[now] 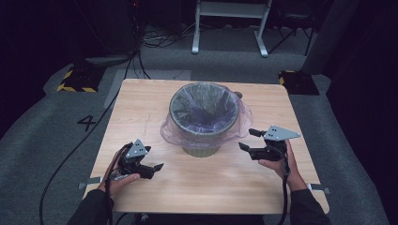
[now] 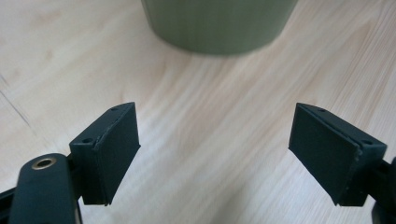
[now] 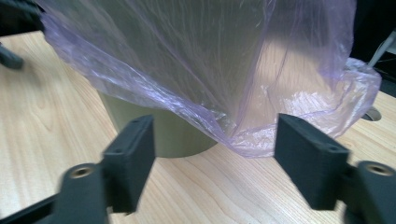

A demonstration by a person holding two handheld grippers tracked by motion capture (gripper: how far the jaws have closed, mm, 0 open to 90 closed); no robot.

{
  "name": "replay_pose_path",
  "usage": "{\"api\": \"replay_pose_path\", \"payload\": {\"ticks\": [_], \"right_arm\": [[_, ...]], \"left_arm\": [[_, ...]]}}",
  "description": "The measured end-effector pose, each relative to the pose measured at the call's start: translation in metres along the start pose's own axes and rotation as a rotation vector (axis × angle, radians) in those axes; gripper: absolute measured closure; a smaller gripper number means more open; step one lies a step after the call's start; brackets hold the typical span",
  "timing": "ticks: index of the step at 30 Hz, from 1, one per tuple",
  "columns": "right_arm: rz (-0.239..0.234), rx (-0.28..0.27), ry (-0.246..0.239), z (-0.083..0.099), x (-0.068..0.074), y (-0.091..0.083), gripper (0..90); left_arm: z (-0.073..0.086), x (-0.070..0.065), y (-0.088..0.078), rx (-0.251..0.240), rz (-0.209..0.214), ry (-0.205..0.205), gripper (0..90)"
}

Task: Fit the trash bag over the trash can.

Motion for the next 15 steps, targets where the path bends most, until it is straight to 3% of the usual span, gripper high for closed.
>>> {"api": "replay_pose_path", "payload": {"ticks": [7, 15], "right_arm": [[0.016, -0.059, 0.044, -0.006, -0.003, -0.014, 21.6], [0.071, -0.053, 0.002, -0.026, -0.001, -0.021, 21.2]], "left_arm": [[0.013, -0.002, 0.007, 0.054, 0.0, 0.005, 16.0], [0.023, -0.003, 0.016, 0.103, 0.006, 0.009, 17.1]]}}
Point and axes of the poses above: each handheld gripper's, and its own axes: y roughly forward along the jaws, z roughly out of its underside, x roughly to its left, the point moved 5 cm from there along y, roughly forward along the jaws, and after that the axes turned 3 degrees about -x, right-handed, at the moved point
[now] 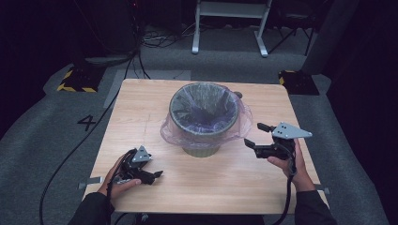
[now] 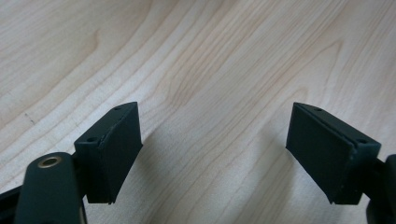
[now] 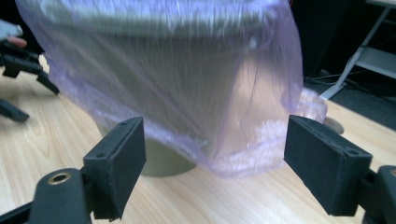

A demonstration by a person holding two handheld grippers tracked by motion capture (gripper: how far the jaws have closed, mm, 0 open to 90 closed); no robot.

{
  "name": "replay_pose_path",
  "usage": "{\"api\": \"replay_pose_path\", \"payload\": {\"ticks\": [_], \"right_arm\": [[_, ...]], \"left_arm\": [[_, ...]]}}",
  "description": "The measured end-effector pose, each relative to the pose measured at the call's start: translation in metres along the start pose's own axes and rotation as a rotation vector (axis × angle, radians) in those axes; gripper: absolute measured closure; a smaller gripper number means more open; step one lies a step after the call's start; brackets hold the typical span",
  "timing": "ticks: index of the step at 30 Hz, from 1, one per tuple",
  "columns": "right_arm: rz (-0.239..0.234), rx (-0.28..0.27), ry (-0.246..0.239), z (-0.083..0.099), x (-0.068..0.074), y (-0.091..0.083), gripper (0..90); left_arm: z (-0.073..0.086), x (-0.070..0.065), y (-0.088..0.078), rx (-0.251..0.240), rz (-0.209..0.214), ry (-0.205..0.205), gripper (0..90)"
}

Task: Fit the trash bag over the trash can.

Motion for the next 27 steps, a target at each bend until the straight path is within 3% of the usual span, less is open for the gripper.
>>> {"api": "replay_pose_path", "payload": {"ticks": [6, 14, 27], "right_arm": [[-0.015, -0.04, -0.011, -0.027, 0.003, -0.001, 21.0], [-0.028, -0.053, -0.042, -0.058, 0.006, 0.006, 19.9], [-0.024, -0.027, -0.07, -0.084, 0.005, 0.024, 19.7]], "left_arm": [[0.001, 0.001, 0.001, -0.022, 0.012, -0.007, 15.5], [0.003, 0.001, 0.001, -0.035, 0.01, -0.004, 15.3], [0.003, 0.001, 0.001, -0.035, 0.01, -0.004, 15.2]]}}
Point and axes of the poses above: each handheld gripper's, and its own axes: y roughly forward along the jaws, z roughly out of its underside, x roughly to its left, the point moved 5 cm from there along y, roughly forward along the jaws, and after that the axes turned 3 degrees about -x, right-handed, at the moved point
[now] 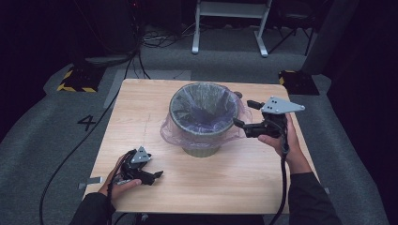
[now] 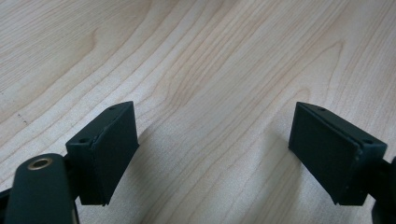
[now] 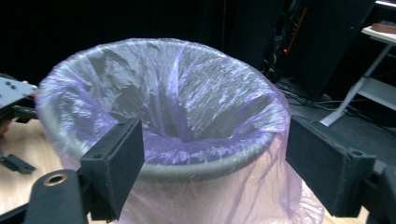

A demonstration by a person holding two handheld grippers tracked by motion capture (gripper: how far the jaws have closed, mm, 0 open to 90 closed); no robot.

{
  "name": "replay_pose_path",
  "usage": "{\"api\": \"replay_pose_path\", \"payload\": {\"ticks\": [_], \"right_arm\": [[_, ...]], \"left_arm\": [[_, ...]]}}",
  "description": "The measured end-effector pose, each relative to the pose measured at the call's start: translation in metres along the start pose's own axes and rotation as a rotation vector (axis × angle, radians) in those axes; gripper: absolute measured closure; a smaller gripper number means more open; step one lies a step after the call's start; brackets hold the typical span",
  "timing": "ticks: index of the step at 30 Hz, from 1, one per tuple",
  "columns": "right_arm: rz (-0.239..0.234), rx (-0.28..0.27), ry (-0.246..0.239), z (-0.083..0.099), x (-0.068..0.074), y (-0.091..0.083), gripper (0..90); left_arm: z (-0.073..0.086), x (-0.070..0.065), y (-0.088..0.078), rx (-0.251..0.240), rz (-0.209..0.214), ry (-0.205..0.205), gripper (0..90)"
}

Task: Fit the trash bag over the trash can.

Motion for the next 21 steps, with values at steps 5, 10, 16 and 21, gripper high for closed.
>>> {"api": "replay_pose_path", "payload": {"ticks": [5, 10, 16, 21], "right_arm": [[0.002, -0.006, 0.013, -0.004, -0.004, 0.005, 19.7], [0.003, -0.001, 0.019, -0.009, -0.006, 0.011, 19.8], [-0.01, 0.014, 0.019, -0.015, -0.005, 0.023, 19.7], [-0.022, 0.045, 0.019, -0.018, -0.004, 0.038, 19.3]], "left_arm": [[0.0, 0.0, 0.0, 0.0, 0.0, 0.0, 15.2], [0.0, 0.0, 0.0, 0.0, 0.0, 0.0, 15.2], [0.0, 0.0, 0.0, 0.0, 0.0, 0.0, 15.2], [0.0, 0.0, 0.0, 0.0, 0.0, 0.0, 15.2]]}}
Point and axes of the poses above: each handheld gripper's, and its own axes: y roughly forward along the jaws, z roughly out of its underside, x roughly to its left, the point moved 5 cm from there along y, roughly forward along the jaws, and after that the axes turned 3 degrees about -x, right-handed, at the moved point
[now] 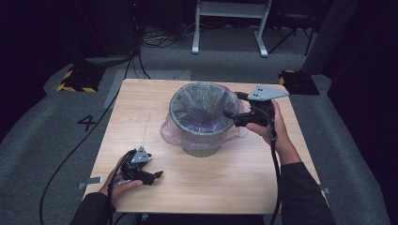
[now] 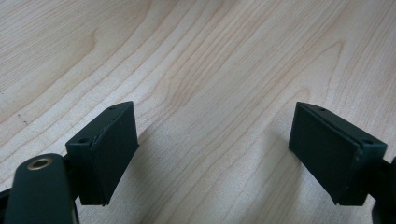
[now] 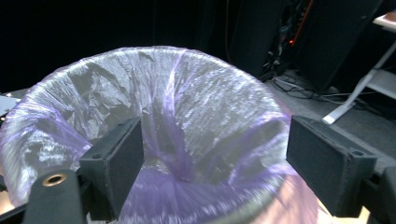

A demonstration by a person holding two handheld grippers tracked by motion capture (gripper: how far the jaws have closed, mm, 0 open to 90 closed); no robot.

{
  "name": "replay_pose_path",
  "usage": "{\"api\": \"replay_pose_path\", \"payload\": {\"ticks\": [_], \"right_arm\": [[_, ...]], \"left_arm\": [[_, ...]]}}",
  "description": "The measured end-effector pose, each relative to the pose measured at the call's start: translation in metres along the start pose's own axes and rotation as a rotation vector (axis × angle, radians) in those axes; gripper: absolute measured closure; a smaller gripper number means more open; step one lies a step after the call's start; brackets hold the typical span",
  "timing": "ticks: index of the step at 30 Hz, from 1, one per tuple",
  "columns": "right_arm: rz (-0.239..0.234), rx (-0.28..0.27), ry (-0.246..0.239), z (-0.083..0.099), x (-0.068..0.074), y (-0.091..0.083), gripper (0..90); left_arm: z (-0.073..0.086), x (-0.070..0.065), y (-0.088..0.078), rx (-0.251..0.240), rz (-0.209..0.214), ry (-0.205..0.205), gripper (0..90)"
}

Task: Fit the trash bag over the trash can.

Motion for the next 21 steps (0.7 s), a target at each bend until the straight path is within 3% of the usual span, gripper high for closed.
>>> {"api": "replay_pose_path", "payload": {"ticks": [13, 21], "right_arm": [[-0.043, 0.086, -0.034, -0.005, 0.012, 0.034, 18.5], [-0.081, 0.108, -0.014, -0.005, 0.012, 0.046, 18.5]], "left_arm": [[0.0, 0.0, 0.0, 0.001, 0.0, -0.001, 15.0], [0.0, 0.0, 0.0, 0.002, 0.0, -0.002, 15.0]]}}
Point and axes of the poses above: each handheld gripper's, and its own axes: y roughly forward along the jaws, z roughly out of its underside, x roughly to its left, the point moved 5 cm from there along y, roughly forward along the jaws, and after that the axes turned 3 degrees about -x, right-handed, at the moved point
